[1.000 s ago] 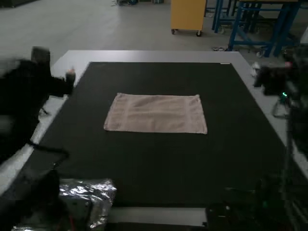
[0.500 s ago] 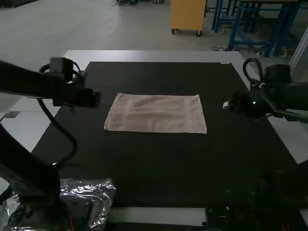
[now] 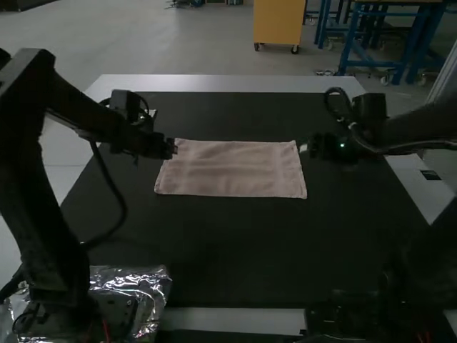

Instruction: Fold the towel.

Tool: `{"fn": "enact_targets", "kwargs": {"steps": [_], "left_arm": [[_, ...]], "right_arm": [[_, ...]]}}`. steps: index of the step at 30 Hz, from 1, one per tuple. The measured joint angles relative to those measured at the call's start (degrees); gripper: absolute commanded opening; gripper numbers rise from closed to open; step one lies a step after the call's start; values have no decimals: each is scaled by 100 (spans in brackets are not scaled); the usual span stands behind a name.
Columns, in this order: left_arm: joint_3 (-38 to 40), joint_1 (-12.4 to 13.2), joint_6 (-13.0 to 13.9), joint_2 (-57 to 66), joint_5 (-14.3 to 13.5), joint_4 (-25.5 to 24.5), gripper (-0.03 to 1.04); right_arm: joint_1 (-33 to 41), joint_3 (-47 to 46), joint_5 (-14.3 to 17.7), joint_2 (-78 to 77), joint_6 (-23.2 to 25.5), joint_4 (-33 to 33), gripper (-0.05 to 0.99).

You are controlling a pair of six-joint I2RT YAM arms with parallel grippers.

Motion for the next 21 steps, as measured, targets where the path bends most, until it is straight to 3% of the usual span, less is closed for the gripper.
{"fn": "enact_targets", "kwargs": {"steps": [8, 21], "left_arm": [[544, 2, 0, 813, -208, 166, 96], [1462, 7, 2, 1768, -385, 177, 96]], "right_arm": [[96, 400, 153, 1167, -7, 470, 90], [98, 1628, 197, 2522, -76, 603, 90]]}}
